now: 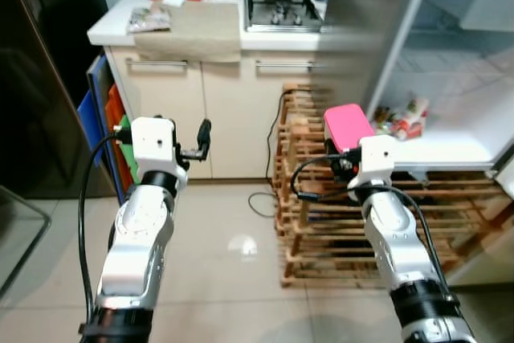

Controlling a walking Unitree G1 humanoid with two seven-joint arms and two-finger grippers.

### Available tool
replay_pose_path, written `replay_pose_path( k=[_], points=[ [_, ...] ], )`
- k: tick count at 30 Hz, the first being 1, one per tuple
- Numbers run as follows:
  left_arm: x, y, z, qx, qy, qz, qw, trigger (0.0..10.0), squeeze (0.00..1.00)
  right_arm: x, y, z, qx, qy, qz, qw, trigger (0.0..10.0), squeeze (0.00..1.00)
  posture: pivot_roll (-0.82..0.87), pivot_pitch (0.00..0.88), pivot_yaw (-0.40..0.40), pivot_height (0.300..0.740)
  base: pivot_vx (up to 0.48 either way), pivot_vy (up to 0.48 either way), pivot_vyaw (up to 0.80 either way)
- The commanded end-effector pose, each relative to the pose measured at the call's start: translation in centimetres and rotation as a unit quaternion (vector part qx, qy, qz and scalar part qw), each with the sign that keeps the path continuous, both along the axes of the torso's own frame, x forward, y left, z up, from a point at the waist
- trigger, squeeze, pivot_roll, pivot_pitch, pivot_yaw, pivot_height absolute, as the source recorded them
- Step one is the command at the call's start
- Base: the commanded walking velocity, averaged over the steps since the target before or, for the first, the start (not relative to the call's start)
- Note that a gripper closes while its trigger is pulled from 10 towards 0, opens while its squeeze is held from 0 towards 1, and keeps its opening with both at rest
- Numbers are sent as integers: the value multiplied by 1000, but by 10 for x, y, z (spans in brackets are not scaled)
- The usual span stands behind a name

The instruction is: Restocking fridge

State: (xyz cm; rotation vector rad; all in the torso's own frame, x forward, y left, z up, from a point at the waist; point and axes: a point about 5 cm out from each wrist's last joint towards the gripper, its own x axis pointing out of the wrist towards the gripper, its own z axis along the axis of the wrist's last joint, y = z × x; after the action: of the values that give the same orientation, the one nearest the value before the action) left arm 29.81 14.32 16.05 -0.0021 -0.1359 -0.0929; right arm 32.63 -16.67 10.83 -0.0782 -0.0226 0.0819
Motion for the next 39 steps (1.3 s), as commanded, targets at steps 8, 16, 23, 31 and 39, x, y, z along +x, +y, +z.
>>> replay_pose_path(
  k=[8,16,23,31,39],
  points=[
    [5,6,0,-30,9,16,999,10000,0,3,-8,8,15,-21,-42,999,0,0,-93,0,21,740,0,-480,0],
    [6,6,2,-8,-1,20,1000,10000,0,4,-10,13,11,-39,-55,998,0,0,-91,0,20,740,0,-480,0],
    [5,3,5,-7,-14,2,1000,10000,0,7,2,13,20,-39,-24,999,0,0,-86,0,20,740,40,-122,0],
    [4,2,7,-16,-21,-7,1000,10000,0,7,6,12,20,-38,-15,999,0,0,-82,0,19,740,288,0,0],
    [3,1,7,-21,-25,-15,999,10000,0,7,12,13,21,-41,7,999,0,0,-81,0,20,740,402,0,0]
  ],
)
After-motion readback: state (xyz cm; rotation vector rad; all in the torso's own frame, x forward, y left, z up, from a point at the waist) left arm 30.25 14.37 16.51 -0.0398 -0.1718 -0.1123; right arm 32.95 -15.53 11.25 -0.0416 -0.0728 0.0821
